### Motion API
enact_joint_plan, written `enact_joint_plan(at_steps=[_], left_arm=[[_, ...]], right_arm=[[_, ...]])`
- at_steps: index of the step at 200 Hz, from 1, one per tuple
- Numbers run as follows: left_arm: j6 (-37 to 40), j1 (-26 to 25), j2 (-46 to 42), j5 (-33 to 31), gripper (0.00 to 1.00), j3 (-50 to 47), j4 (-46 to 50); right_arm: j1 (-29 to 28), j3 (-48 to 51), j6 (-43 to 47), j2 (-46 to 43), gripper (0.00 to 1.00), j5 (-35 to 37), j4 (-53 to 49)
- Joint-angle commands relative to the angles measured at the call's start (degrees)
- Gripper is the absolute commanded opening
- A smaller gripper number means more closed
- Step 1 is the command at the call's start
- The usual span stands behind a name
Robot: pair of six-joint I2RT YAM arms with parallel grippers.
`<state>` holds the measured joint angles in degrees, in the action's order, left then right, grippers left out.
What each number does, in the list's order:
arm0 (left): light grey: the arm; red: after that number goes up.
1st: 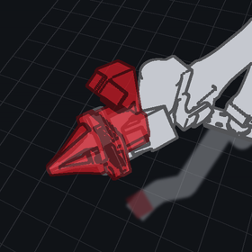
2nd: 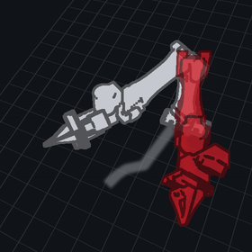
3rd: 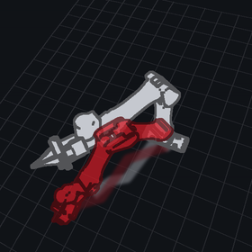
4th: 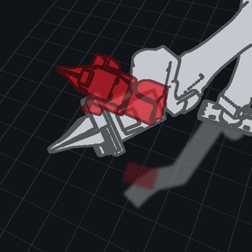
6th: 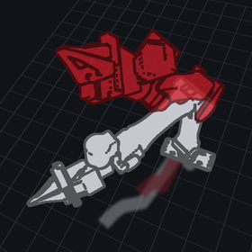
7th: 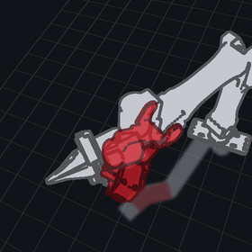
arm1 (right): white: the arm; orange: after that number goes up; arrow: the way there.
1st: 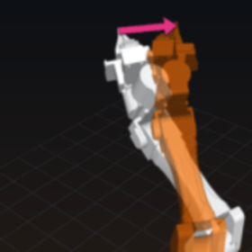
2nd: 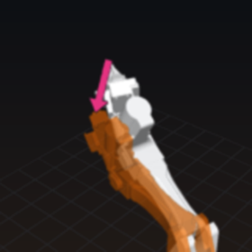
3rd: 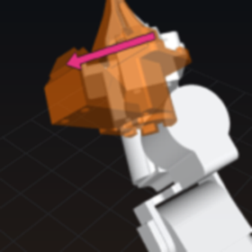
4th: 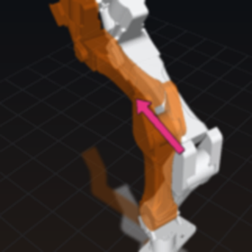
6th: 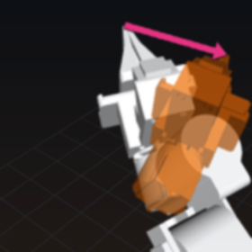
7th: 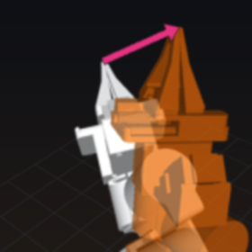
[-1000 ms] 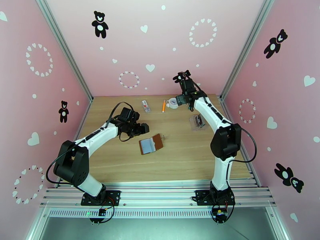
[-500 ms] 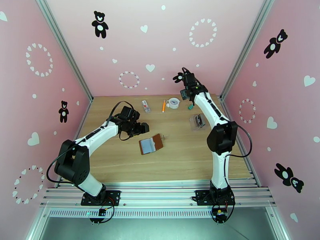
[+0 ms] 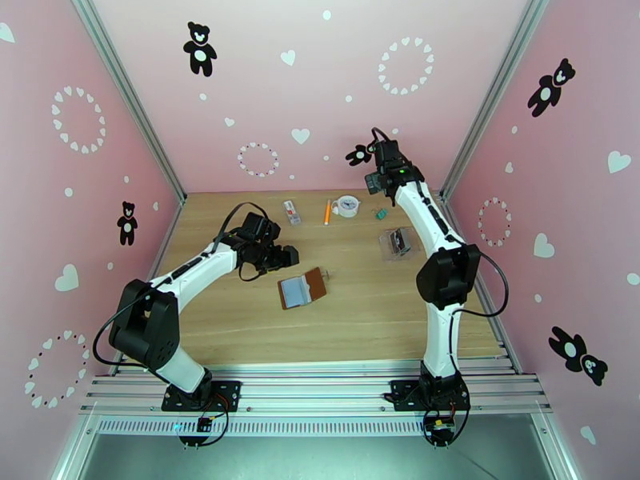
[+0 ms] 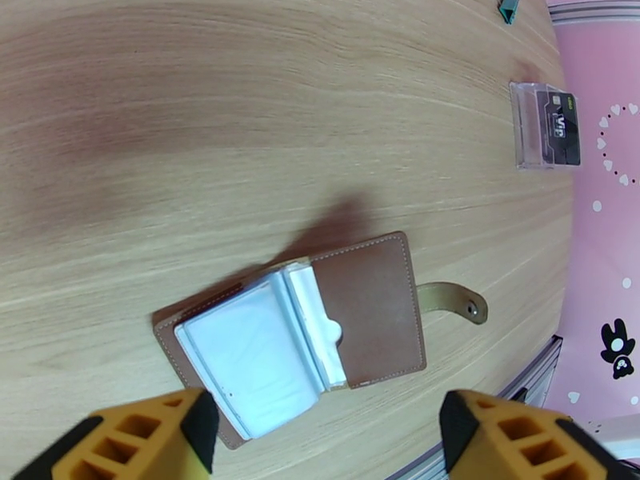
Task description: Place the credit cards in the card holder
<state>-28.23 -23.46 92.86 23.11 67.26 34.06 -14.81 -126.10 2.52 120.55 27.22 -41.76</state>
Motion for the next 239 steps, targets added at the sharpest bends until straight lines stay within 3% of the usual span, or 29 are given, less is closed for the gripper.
enact_joint_plan(at_steps=[1, 57, 85, 122, 239], left_arm=[[0.7, -0.6, -0.1, -1.1, 0.78, 0.6, 0.9], [1.2, -0.6, -1.1, -1.1, 0.78, 0.1, 1.5], [1.3, -0.6, -0.9, -0.7, 0.78, 0.1, 1.3], [1.9, -0.6, 0.4, -0.4, 0.78, 1.8, 1.8], [2.8, -0.6, 2.3, -0.2, 0.78, 4.2, 2.7]], right_arm=[[-0.4, 0.0, 0.3, -4.0, 0.99, -0.1, 1.0], [-1.1, -1.2, 2.1, -6.1, 0.99, -0.1, 3.2], [0.4, -7.3, -1.6, -5.1, 0.99, -4.7, -0.9], [1.0, -8.2, -2.5, -5.2, 0.99, -7.7, -1.7], [4.7, -31.1, -10.7, 3.7, 0.99, -17.2, -14.8]])
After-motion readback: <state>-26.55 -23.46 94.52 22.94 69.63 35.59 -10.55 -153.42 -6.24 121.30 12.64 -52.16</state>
